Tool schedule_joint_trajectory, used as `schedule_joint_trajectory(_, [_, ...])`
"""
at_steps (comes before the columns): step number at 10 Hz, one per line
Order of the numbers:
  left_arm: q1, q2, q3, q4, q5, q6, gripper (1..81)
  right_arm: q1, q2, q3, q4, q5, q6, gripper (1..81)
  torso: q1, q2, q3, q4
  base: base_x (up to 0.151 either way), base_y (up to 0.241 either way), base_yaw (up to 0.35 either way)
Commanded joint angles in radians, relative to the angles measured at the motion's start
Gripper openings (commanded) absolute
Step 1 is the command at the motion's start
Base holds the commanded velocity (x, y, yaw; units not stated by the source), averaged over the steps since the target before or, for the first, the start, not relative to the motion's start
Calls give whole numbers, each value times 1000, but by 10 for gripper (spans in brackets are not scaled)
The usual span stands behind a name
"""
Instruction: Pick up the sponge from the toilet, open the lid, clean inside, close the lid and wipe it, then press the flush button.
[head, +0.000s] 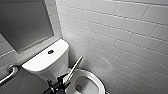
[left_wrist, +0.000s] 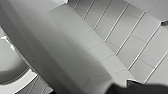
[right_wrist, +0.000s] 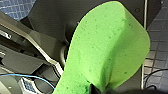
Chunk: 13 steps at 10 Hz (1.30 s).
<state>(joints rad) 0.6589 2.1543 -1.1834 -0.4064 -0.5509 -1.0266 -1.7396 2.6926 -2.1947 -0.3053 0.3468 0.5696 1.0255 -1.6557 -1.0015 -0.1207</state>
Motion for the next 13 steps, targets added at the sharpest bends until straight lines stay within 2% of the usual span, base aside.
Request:
schedule_joint_trajectory(1, [-80,-78,12,41,-16,5,811,-33,-29,9,-15,-60,0,10,0,0,0,0,0,0,0])
schedule_joint_trajectory(2, [-69,-89,1,46,-44,5,811,-35,-31,9,-15,-60,0,10,0,0,0,0,0,0,0])
schedule_joint_trajectory(5, [-55,-122,-13,74,-50,3,811,-32,-31,10,-17,-58,-2,10,0,0,0,0,0,0,0])
schedule_joint_trajectory(7, [-57,-83,-47,74,-95,3,811,-35,-31,14,-17,-58,-2,10,0,0,0,0,0,0,0])
schedule_joint_trajectory(10, [-60,-14,-202,92,-126,-7,811,-50,-24,15,-20,-58,-2,10,0,0,0,0,0,0,0])
schedule_joint_trajectory(12, [-61,-20,-226,129,-132,-30,811,-61,-31,14,-14,-58,-2,10,0,0,0,0,0,0,0])
schedule_joint_trajectory(13, [-64,-33,-231,150,-156,-38,811,-65,-32,18,-15,-58,-2,10,0,0,0,0,0,0,0])
